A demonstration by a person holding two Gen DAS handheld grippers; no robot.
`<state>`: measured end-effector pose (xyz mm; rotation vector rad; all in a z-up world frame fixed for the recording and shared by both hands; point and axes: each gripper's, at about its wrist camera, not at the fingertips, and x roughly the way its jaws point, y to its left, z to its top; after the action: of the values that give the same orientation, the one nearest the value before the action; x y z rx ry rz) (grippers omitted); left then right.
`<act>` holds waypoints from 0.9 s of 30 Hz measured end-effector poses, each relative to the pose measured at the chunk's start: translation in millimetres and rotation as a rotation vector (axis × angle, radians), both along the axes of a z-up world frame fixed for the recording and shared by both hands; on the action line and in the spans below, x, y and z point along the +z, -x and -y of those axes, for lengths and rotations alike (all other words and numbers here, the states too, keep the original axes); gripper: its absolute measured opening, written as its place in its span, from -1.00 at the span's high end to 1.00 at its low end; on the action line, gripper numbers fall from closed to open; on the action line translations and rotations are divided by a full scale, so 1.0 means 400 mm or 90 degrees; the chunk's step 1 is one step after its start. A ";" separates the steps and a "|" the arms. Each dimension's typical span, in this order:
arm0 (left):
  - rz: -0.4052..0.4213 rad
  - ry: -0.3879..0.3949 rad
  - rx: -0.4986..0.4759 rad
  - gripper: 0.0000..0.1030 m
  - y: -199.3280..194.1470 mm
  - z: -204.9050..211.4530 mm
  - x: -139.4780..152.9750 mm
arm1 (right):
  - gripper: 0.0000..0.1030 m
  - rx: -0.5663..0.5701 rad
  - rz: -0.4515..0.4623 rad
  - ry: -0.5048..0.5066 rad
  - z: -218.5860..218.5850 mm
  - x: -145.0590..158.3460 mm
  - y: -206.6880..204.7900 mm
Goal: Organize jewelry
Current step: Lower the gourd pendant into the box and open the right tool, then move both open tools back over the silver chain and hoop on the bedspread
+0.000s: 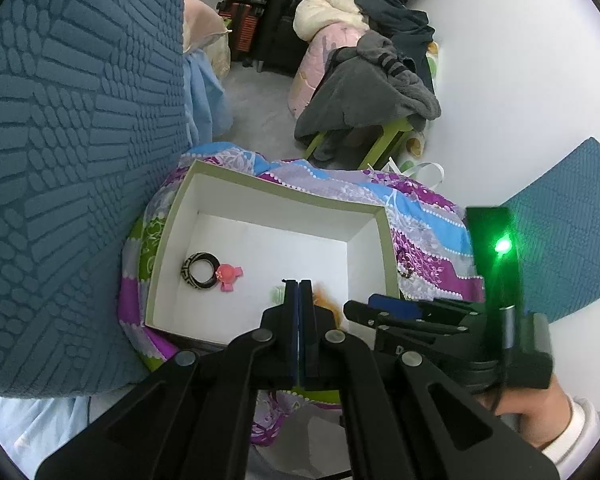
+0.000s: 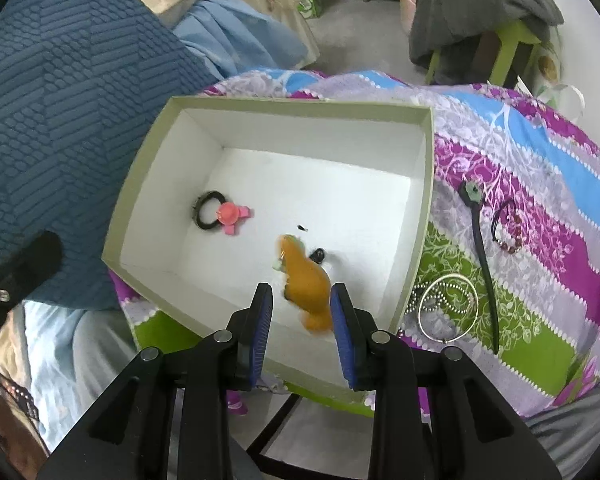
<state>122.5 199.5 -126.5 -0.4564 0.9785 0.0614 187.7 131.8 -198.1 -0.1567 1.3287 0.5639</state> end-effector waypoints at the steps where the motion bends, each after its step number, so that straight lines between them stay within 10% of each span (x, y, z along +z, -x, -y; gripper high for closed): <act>1: 0.000 -0.001 0.000 1.00 0.001 -0.001 0.001 | 0.27 0.003 0.003 -0.008 0.002 0.014 0.001; 4: 0.009 -0.007 0.000 1.00 0.001 0.009 0.015 | -0.03 0.013 0.021 -0.036 0.016 0.065 0.009; 13: 0.022 -0.003 -0.024 0.80 0.015 0.110 0.030 | -0.03 0.002 0.130 -0.105 0.190 0.182 0.039; 16: 0.025 0.002 -0.027 0.53 0.025 0.153 0.015 | 0.12 -0.028 0.127 -0.105 0.282 0.148 0.040; 27: 0.002 0.029 -0.030 0.53 0.057 0.312 -0.150 | 0.46 -0.046 0.084 -0.106 0.430 -0.105 0.032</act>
<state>99.6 74.9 -186.7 -0.4745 0.9889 -0.0038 174.9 -40.0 -240.2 -0.0099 1.1499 0.5905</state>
